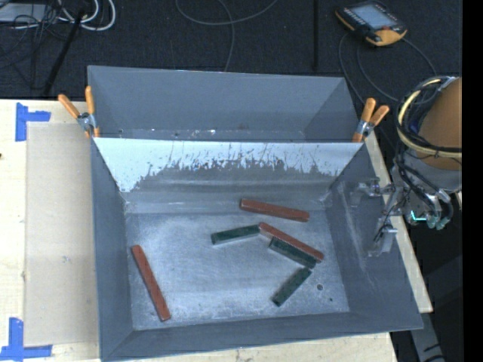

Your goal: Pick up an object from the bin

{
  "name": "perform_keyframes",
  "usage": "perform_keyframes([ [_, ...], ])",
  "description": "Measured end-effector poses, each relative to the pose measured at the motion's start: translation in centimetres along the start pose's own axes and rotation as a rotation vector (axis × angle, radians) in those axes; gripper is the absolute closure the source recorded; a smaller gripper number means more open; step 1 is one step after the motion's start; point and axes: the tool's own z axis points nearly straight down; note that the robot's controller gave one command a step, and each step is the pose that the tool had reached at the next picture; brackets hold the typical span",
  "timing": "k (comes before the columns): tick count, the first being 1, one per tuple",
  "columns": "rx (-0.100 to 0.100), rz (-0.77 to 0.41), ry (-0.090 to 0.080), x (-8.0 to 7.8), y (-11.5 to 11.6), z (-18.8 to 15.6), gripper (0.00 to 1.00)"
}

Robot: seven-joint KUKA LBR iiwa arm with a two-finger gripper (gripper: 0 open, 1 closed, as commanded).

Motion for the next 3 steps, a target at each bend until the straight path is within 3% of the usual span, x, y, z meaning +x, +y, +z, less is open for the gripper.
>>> perform_keyframes([
  [1, 0.002, -0.004, -0.007, -0.2, 0.1, -0.4, 0.0],
  [2, 0.003, -0.069, -0.011, 1.3, 1.3, 3.8, 0.0],
  [3, 0.004, -0.305, -0.009, 1.0, 3.0, 9.6, 0.0],
])
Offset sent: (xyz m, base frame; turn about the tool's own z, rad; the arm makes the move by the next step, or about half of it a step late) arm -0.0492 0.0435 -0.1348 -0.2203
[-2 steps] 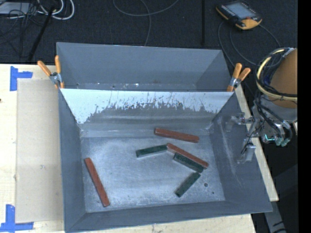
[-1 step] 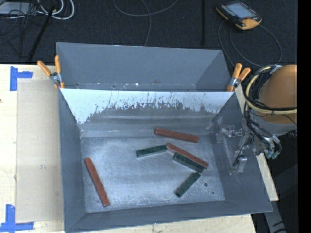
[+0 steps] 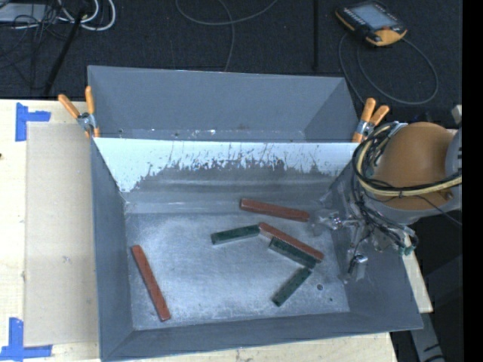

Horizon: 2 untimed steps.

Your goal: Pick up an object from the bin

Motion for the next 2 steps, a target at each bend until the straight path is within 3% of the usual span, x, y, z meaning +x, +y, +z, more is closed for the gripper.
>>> perform_keyframes([
  [1, -0.002, -0.121, 0.003, -2.8, 2.1, 2.5, 0.0],
  [2, -0.002, -0.095, 0.003, -1.7, 9.3, 4.5, 1.0],
])
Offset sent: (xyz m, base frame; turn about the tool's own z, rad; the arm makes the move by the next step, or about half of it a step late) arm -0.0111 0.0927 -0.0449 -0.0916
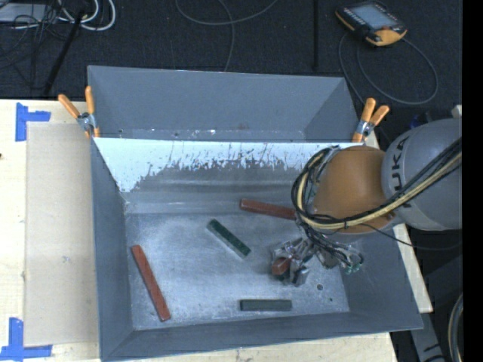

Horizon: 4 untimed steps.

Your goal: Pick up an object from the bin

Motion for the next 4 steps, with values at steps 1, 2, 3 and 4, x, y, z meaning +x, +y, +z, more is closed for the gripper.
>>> perform_keyframes([
  [1, 0.0, -0.001, 0.0, 0.0, 0.0, 0.0, 1.0],
  [2, 0.0, 0.026, 0.0, -2.8, -2.1, -2.5, 1.0],
  [3, -0.002, -0.005, 0.004, -1.3, -2.8, -8.6, 1.0],
  [4, 0.002, -0.032, -0.004, 3.2, -1.2, -10.8, 1.0],
])
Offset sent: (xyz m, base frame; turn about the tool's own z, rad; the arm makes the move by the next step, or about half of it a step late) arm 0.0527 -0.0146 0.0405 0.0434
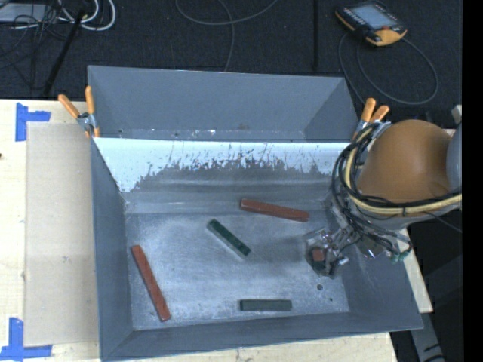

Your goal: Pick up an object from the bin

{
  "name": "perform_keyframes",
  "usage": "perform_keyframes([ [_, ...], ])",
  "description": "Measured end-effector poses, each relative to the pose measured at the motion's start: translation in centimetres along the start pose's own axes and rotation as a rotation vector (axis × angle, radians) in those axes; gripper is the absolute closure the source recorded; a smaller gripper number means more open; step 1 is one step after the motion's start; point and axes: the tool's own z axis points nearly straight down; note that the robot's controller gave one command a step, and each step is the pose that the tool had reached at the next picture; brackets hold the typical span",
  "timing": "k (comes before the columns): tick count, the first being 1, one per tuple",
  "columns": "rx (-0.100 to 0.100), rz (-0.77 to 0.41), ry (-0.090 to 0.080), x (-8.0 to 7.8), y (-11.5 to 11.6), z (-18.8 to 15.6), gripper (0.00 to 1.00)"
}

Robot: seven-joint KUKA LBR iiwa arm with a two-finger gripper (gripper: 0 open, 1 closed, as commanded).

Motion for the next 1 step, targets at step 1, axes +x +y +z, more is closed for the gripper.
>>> perform_keyframes([
  [1, -0.007, -0.015, 0.011, 1.33, -1.68, -4.18, 1.0],
])
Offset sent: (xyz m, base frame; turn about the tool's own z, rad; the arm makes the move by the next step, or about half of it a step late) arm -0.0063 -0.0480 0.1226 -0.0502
